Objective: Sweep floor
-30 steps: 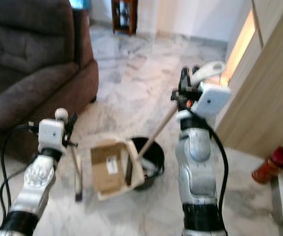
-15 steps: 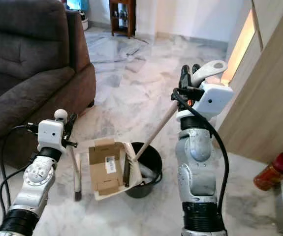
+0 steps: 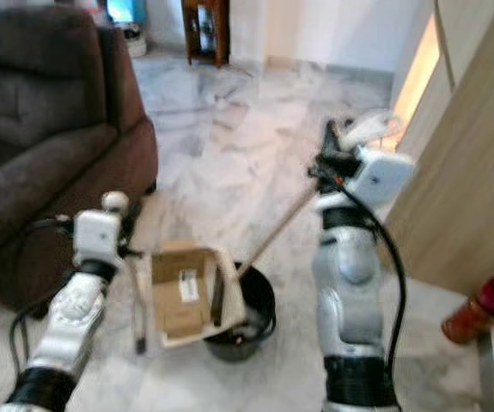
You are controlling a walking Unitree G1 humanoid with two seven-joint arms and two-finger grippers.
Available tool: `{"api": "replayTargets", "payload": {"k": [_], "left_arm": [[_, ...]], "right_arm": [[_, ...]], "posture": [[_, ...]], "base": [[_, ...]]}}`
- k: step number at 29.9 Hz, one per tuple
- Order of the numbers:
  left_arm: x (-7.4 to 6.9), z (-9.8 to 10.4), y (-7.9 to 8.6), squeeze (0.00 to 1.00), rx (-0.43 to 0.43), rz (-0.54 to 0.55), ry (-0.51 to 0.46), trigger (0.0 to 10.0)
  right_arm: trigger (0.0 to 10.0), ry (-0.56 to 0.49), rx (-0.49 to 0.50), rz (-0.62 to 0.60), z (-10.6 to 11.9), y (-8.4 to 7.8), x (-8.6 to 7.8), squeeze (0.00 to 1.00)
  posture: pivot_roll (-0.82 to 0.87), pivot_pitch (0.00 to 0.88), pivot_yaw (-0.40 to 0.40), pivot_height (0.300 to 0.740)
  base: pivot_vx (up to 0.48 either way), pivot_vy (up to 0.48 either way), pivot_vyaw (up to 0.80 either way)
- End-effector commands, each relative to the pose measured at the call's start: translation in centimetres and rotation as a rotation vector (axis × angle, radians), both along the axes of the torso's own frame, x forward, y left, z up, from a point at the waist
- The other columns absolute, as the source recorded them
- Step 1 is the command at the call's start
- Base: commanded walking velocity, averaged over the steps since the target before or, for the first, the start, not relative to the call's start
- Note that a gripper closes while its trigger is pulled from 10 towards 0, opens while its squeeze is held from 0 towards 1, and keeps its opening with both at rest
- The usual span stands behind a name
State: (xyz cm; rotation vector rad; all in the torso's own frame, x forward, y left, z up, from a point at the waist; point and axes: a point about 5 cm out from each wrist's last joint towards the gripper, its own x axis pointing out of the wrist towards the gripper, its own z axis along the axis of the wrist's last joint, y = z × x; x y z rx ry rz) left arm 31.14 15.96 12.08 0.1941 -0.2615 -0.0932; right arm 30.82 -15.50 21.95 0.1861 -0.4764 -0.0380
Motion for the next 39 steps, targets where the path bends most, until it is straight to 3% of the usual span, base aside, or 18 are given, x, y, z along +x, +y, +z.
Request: {"api": "replayTargets", "payload": {"k": [1,12,19,29,35,39], "left_arm": [[0.2,1.2,0.6,0.00,0.029,0.008,-0.055,10.0],[0.1,1.3,0.5,0.00,0.026,0.001,-0.061,10.0],[0.0,1.2,0.5,0.00,0.026,-0.003,-0.058,10.0],[-0.1,1.1,0.3,0.00,0.027,-0.015,-0.057,10.0],[0.0,1.2,0.3,0.00,0.028,-0.019,-0.057,10.0],[0.1,1.2,0.2,0.00,0.025,-0.018,-0.055,10.0]], "right_arm": [[10.0,-0.093,0.019,0.031,1.8,0.9,-0.2,0.00],[10.0,-0.107,0.018,0.022,2.0,1.0,-0.3,0.00],[10.0,-0.175,-0.061,0.012,2.7,1.5,-1.0,0.00],[10.0,-0.235,-0.094,-0.033,3.3,2.0,-1.4,0.00],[10.0,-0.268,-0.131,-0.034,3.5,2.7,-1.9,0.00],[10.0,-0.288,-0.229,0.030,2.9,4.3,-2.4,0.00]], "posture": [[0.03,0.000,-0.013,0.740],[0.03,0.000,-0.012,0.740],[0.03,0.000,-0.008,0.740],[0.03,0.000,-0.006,0.740],[0.03,0.000,-0.007,0.740],[0.03,0.000,-0.008,0.740]], "base": [[0.289,0.000,0.00],[0.077,0.000,0.00],[0.000,0.000,0.00],[0.000,0.000,0.00],[0.000,0.000,0.00],[0.000,0.000,0.00]]}}
